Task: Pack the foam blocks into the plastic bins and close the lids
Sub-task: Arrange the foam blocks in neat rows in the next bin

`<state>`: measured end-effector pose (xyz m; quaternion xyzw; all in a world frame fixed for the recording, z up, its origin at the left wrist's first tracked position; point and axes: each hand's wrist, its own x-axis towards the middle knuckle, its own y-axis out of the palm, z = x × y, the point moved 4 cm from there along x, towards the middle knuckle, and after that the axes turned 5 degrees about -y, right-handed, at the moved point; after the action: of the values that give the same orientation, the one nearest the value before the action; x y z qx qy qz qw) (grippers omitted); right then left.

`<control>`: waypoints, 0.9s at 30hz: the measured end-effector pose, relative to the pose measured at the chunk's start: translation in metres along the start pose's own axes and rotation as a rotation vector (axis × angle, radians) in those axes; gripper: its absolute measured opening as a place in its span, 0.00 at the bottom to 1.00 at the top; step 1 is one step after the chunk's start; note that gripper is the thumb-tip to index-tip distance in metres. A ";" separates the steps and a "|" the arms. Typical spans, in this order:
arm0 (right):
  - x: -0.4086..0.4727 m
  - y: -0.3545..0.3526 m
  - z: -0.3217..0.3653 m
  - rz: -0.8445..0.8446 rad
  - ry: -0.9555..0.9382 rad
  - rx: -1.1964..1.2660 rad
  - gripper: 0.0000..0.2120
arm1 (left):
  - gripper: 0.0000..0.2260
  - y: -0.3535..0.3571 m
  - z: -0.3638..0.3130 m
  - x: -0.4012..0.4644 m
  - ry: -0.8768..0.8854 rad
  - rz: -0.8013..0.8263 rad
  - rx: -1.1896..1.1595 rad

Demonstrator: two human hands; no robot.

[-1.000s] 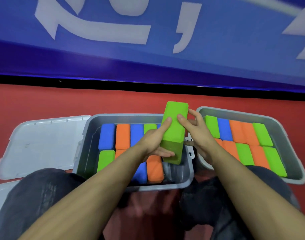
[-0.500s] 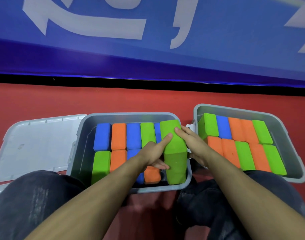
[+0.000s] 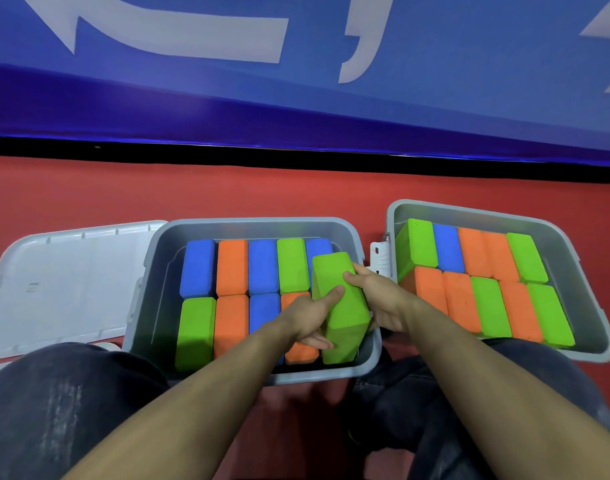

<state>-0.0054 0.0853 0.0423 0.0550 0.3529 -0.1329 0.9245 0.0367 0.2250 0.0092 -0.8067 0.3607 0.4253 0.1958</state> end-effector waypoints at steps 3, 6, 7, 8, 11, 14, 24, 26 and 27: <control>0.005 -0.004 -0.016 0.037 0.132 -0.132 0.15 | 0.34 0.002 0.008 0.007 -0.018 0.016 -0.006; 0.012 -0.008 -0.029 -0.011 0.135 -0.149 0.23 | 0.35 0.002 0.013 0.015 -0.018 0.020 -0.010; 0.012 -0.008 -0.030 -0.019 0.127 -0.136 0.25 | 0.35 0.002 0.013 0.017 -0.017 0.017 -0.010; 0.014 -0.008 -0.031 -0.024 0.124 -0.123 0.25 | 0.34 0.001 0.014 0.020 -0.018 0.012 -0.011; 0.019 -0.009 -0.036 -0.015 0.120 -0.085 0.22 | 0.30 -0.001 0.016 0.025 -0.009 0.011 -0.011; 0.021 -0.011 -0.045 -0.006 0.133 -0.045 0.25 | 0.30 0.000 0.021 0.030 0.017 0.006 0.062; 0.033 -0.007 -0.075 -0.056 0.117 -0.012 0.25 | 0.30 -0.001 0.037 0.050 -0.008 -0.014 0.209; 0.037 -0.005 -0.077 -0.063 0.107 -0.032 0.26 | 0.28 -0.004 0.039 0.054 0.008 -0.050 0.212; 0.039 -0.005 -0.077 -0.063 0.101 -0.044 0.26 | 0.26 -0.006 0.039 0.057 0.032 -0.063 0.206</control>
<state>-0.0282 0.0878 -0.0408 0.0300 0.4033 -0.1510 0.9020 0.0414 0.2302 -0.0596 -0.7999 0.3802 0.3664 0.2852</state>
